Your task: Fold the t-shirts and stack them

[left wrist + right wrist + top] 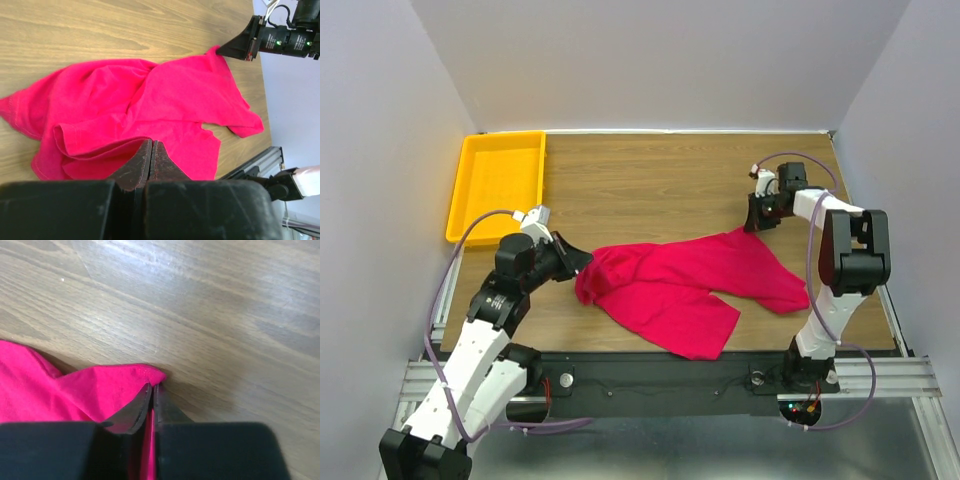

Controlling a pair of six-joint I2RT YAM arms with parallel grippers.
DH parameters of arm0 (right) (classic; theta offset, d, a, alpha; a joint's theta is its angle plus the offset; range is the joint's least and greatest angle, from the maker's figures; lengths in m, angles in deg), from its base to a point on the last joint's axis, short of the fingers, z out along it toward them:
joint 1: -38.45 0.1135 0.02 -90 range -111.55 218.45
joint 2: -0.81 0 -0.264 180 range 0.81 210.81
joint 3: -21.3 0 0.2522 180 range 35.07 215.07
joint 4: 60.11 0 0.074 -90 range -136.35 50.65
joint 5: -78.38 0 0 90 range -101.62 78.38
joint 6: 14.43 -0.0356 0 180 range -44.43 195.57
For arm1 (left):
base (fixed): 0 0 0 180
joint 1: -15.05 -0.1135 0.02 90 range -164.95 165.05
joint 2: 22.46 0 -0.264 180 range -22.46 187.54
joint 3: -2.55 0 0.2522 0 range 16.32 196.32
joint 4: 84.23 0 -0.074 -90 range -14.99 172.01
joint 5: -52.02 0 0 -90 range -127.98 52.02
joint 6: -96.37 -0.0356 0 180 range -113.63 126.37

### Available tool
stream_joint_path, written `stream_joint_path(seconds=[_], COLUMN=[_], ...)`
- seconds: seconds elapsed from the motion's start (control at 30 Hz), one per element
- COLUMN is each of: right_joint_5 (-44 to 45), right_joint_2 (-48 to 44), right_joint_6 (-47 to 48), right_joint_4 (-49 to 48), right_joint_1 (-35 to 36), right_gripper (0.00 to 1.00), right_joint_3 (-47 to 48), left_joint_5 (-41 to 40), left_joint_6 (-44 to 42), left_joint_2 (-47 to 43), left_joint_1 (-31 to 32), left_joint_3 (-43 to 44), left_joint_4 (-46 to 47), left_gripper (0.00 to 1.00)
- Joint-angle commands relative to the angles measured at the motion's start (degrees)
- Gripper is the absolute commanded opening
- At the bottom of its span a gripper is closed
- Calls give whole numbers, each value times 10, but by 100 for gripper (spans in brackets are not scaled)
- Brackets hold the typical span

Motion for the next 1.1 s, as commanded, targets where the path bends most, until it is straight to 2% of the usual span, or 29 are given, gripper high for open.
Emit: stream_joint_path(seconds=[0.0, 0.17, 0.33, 0.53, 0.8, 0.93, 1.07], right_joint_5=[5, 31, 2, -32, -24, -28, 4], right_joint_2=[1, -63, -170, -264, -366, -388, -389], right_joint_6=[-6, -8, -3, 19, -2, -15, -28], right_joint_4=[-10, -22, -20, -21, -21, -21, -24], right_joint_1=[5, -3, -29, -40, -53, -54, -53], right_gripper=[1, 1, 1, 1, 0, 1, 1], right_joint_3=[10, 35, 101, 132, 143, 116, 112], left_joint_5=[-24, -92, -161, -221, -243, -251, -256], left_joint_6=[-32, -80, -149, -190, -206, -214, -221], left_joint_2=[9, 45, 101, 142, 143, 156, 184], left_joint_1=[-3, -3, -4, -5, -5, -5, -5], left_joint_3=[46, 115, 230, 333, 369, 373, 370], left_joint_4=[30, 41, 62, 93, 118, 128, 173], left_gripper=[0, 0, 0, 0, 0, 0, 0])
